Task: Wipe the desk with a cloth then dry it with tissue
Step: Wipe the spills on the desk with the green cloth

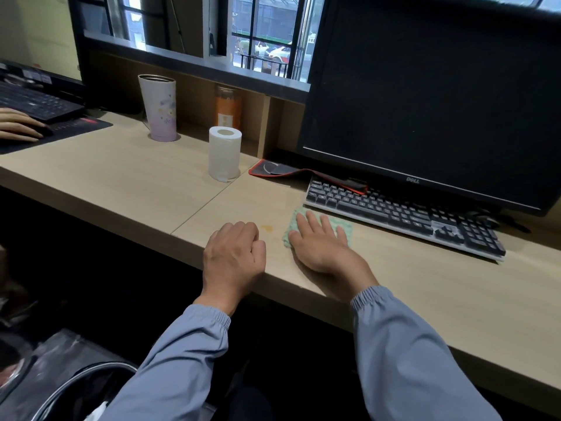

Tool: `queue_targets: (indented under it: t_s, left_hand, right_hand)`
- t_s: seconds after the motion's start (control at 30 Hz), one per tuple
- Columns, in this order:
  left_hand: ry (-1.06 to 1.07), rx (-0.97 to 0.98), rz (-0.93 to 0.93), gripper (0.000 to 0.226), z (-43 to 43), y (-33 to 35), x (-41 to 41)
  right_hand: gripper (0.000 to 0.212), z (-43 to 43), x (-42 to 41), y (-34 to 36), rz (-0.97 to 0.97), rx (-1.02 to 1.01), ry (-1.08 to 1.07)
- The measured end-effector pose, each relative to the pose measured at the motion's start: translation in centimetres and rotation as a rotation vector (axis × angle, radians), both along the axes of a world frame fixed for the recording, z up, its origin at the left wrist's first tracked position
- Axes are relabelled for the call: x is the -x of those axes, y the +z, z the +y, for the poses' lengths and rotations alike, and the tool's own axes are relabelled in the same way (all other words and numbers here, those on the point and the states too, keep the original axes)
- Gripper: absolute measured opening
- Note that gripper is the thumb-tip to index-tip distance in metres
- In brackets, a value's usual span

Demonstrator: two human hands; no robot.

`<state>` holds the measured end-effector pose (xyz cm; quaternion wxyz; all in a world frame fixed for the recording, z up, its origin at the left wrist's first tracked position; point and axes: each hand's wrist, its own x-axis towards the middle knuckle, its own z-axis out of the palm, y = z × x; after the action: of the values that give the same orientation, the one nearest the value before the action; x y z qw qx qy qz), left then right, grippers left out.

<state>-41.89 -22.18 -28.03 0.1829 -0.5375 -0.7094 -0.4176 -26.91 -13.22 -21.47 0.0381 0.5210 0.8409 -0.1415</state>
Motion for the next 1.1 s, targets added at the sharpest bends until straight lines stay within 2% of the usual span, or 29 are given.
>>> queue_targets:
  t_s: [0.2, 0.57, 0.9, 1.1]
  left_hand:
    - [0.000, -0.027, 0.014, 0.012, 0.3, -0.4, 0.1]
    - [0.005, -0.061, 0.029, 0.012, 0.2, -0.5, 0.2]
    - [-0.003, -0.043, 0.026, 0.008, 0.1, -0.7, 0.4]
    - [-0.037, -0.035, -0.003, 0.007, 0.1, -0.5, 0.5]
  right_hand:
    - [0.061, -7.9, -2.0, -0.7, -0.006, -0.055, 0.105]
    - [0.064, 1.5, 1.7, -0.4, 0.014, -0.015, 0.036]
    - [0.063, -6.4, 0.2, -0.9, -0.015, -0.022, 0.070]
    - [0.064, -2.4, 1.9, -0.4, 0.000, 0.009, 0.045]
